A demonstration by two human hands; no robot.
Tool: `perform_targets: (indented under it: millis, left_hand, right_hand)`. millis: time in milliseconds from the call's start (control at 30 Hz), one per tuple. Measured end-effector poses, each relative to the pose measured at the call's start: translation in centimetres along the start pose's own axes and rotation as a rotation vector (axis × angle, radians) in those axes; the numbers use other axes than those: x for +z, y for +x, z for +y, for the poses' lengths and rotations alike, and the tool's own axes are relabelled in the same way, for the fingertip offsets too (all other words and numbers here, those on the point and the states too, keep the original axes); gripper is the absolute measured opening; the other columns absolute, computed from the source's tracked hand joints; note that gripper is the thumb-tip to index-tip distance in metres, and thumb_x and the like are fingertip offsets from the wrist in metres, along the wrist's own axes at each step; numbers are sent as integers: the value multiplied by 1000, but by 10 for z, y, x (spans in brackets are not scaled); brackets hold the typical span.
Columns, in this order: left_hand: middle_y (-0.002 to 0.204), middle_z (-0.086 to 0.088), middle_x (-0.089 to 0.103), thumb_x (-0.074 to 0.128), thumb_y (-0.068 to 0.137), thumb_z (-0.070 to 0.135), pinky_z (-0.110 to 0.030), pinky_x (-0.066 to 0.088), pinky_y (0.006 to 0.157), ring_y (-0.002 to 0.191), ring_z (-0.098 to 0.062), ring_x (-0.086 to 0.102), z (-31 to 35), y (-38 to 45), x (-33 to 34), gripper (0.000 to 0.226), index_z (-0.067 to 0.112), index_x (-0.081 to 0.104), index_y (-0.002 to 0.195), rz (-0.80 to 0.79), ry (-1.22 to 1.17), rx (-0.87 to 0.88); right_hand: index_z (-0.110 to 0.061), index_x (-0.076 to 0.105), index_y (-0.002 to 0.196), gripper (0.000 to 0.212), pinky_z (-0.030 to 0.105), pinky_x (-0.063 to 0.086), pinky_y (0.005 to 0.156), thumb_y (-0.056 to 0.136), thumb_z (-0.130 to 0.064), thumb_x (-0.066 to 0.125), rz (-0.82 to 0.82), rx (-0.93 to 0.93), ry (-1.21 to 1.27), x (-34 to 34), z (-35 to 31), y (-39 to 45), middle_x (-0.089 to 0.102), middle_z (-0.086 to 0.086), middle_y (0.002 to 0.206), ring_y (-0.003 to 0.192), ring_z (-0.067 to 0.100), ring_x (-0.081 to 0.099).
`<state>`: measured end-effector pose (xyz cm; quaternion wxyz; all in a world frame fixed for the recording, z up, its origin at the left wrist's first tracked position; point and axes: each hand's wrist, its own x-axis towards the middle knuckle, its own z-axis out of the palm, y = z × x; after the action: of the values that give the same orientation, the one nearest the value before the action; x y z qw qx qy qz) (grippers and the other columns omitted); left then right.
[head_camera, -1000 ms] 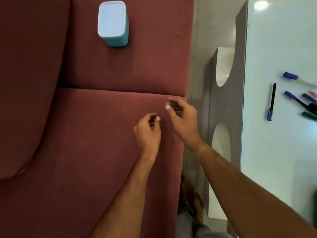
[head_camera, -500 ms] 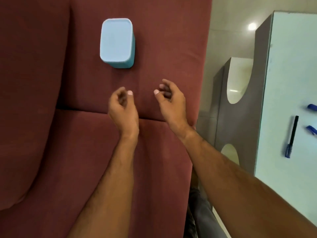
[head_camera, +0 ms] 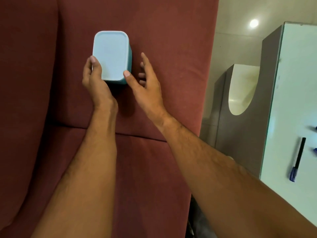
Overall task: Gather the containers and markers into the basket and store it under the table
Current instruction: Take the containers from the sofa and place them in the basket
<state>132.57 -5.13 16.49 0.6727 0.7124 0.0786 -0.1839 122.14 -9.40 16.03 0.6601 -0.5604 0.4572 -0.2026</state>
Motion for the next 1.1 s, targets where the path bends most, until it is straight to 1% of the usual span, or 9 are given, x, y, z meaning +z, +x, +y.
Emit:
perform_targets:
  millis: [100,300,500,567,700,767,867,967,1100]
  left_hand:
    - [124,-22,71,55,104,15,-38,59,92,103,-24,71,-3,-1,-1,34,-7,64,128,-69,74,40]
    - [121,-22,71,55,103,7,-35,58,90,101,-20,68,-14,-28,-11,30,-7,62,129,-69,118,54]
    - [131,-21,68,60,100,8,-44,55,102,115,-28,68,-32,-74,-28,29,-2,63,127,-46,93,-3]
    - [128,-18,70,61,101,11,-45,55,102,116,-26,69,-40,-93,-33,27,1,64,125,-54,94,-17]
    - [127,-13,71,62,101,16,-45,57,101,120,-27,68,-56,-134,-38,23,8,65,122,-99,89,-40]
    - [127,-11,71,63,101,17,-45,57,102,119,-26,68,-62,-153,-38,22,10,65,121,-129,88,-44]
    - [127,-10,71,64,100,16,-46,57,102,120,-26,68,-72,-184,-39,22,10,66,121,-186,92,-46]
    - [127,-9,71,65,100,16,-40,58,99,120,-24,68,-83,-219,-41,26,7,65,124,-254,109,-34]
    - [124,-3,73,67,98,18,-24,58,86,115,-14,71,-100,-267,-45,27,10,67,124,-351,130,-4]
  right_hand:
    - [-20,34,163,74,49,43,118,99,-29,71,-39,-26,-35,10,1,4,49,5,159,141,26,47]
    - [-17,42,159,62,36,37,121,101,-16,65,-5,-75,-96,7,8,-15,51,-1,159,135,19,44]
    - [-20,43,158,61,39,39,121,101,-11,64,-3,-59,-85,-23,25,-60,49,-7,159,138,19,44]
    - [-22,43,158,61,32,39,121,101,-12,63,18,-51,-79,-36,32,-77,50,-10,158,138,17,44]
    - [-24,42,159,60,3,33,110,103,-14,62,73,-24,-70,-63,45,-111,49,-19,151,141,11,42]
    - [-28,42,159,60,-1,33,106,103,-17,62,106,6,-50,-78,51,-128,49,-24,145,141,4,41]
    - [-35,42,158,59,11,42,109,103,-22,62,164,31,-24,-102,59,-154,51,-18,147,138,-1,45]
    - [-29,43,158,58,36,48,116,104,-17,61,222,34,50,-128,68,-183,53,-9,150,143,13,48]
    - [-27,42,158,57,43,51,114,106,-18,61,300,53,79,-160,82,-224,53,-2,151,142,14,51]
